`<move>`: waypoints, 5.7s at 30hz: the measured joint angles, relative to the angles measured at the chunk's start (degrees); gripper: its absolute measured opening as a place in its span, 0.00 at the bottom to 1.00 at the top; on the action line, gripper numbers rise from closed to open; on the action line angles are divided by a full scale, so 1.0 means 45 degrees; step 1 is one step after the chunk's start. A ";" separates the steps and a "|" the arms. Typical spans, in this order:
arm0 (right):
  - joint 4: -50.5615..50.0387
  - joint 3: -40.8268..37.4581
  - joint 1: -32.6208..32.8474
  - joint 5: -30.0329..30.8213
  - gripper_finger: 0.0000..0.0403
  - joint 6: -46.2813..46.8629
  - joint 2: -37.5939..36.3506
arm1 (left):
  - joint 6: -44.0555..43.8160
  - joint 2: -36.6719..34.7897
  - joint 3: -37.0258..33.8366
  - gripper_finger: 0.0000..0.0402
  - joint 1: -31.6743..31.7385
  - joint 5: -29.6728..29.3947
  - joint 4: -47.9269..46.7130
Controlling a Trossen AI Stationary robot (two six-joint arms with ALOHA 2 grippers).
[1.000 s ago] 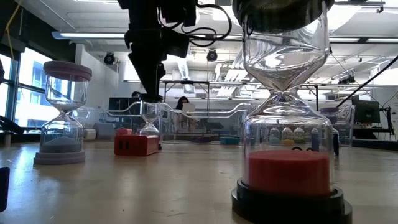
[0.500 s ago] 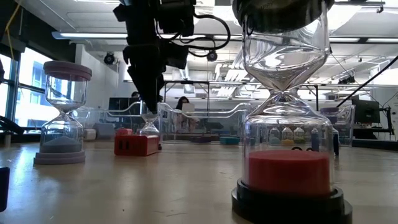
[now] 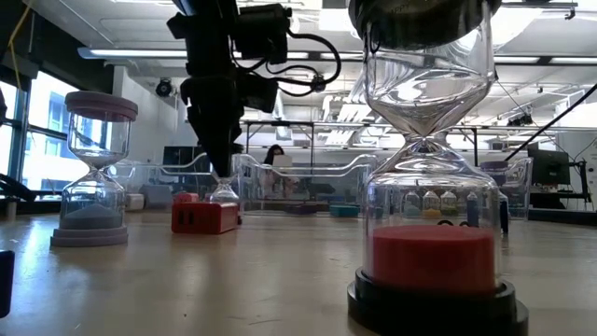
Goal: Pick & Place Office items
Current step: Put the top black hourglass into the right transparent bin
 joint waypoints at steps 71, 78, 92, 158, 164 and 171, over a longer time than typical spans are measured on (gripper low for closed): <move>0.6266 0.0000 -0.1733 -0.2013 0.90 0.5093 0.0214 | 0.0312 -0.8354 0.1467 0.49 -0.1663 -0.0690 0.6349; 0.8557 0.0012 -0.1853 -0.1740 0.90 0.6453 0.0282 | 0.0712 -0.8082 0.1467 0.49 -0.1773 -0.0695 0.7200; 0.9110 -0.0015 -0.2035 -0.1986 0.90 0.6442 0.1030 | 0.0144 -0.6878 0.1491 0.49 -0.1797 -0.1342 0.9890; 1.2993 0.0005 -0.1753 -0.1618 0.75 0.2652 0.1200 | -0.1719 -0.5129 0.1472 0.49 0.0146 0.0544 1.3762; 1.2874 -0.0005 -0.1763 -0.1468 0.47 0.2425 0.1200 | -0.1677 -0.5129 0.1472 0.49 0.0133 0.0620 1.3814; 1.2794 -0.0007 -0.1758 -0.1651 0.45 0.2258 0.1209 | -0.1020 -0.5129 0.1472 0.49 0.0136 0.1569 1.3795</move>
